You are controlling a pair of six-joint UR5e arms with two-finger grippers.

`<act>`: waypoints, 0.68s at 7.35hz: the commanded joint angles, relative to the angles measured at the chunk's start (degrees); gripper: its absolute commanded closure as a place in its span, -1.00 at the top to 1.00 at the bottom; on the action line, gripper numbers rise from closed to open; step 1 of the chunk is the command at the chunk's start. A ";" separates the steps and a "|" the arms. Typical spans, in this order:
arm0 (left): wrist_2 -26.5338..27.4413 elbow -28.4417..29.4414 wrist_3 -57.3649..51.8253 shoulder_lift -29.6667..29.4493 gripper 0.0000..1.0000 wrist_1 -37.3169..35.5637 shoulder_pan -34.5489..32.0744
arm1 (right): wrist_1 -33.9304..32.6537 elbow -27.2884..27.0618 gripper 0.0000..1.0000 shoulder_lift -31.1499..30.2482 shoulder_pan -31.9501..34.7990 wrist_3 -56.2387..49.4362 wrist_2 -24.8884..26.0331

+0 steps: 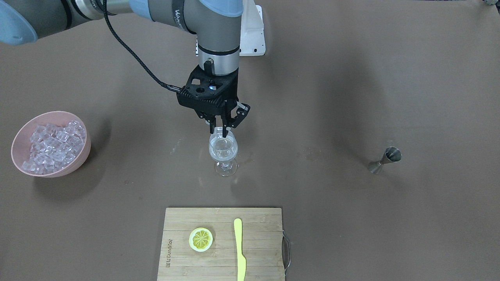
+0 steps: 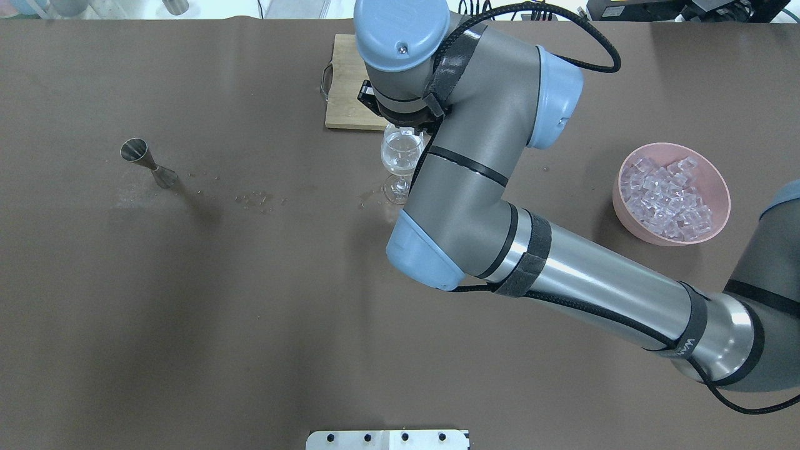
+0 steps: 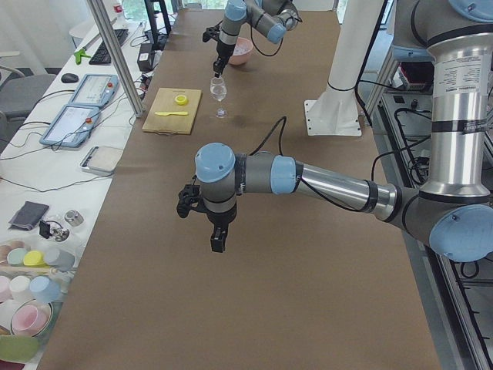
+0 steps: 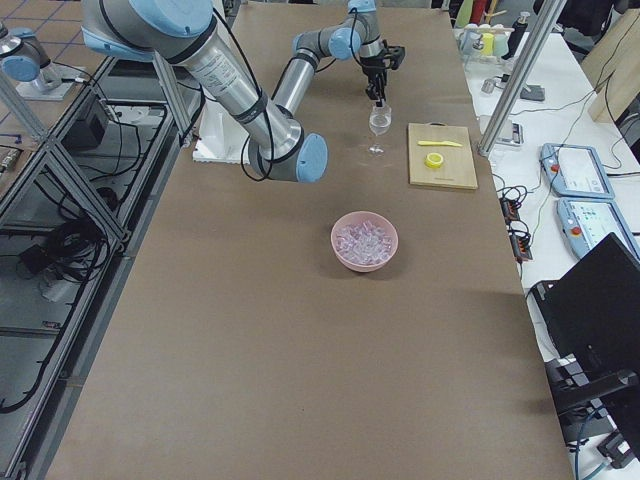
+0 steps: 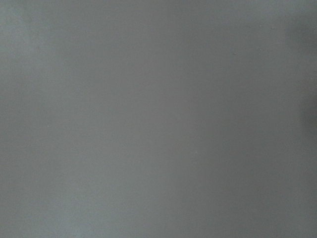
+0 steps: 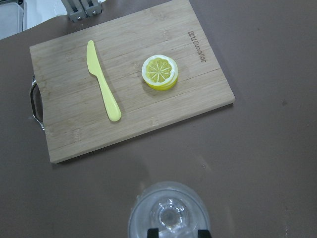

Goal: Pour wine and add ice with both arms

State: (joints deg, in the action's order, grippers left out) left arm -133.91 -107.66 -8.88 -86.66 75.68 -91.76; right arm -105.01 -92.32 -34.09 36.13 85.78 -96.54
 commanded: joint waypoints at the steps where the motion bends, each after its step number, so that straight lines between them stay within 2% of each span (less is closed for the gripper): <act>1: -0.03 0.00 0.01 0.00 0.96 0.00 0.00 | -0.02 0.21 0.99 0.16 -0.10 -0.26 1.26; 4: -0.03 0.00 0.00 0.09 0.96 0.00 0.00 | -0.10 -1.45 1.00 -0.27 0.16 -1.31 0.31; 5: 0.05 0.00 0.01 0.52 0.96 0.08 0.00 | -0.71 -6.24 1.00 -3.76 1.73 -5.14 -2.40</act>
State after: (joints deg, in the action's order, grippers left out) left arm -133.93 -107.66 -8.90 -86.50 75.69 -91.76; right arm -105.24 -94.53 -35.06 36.61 83.66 -96.71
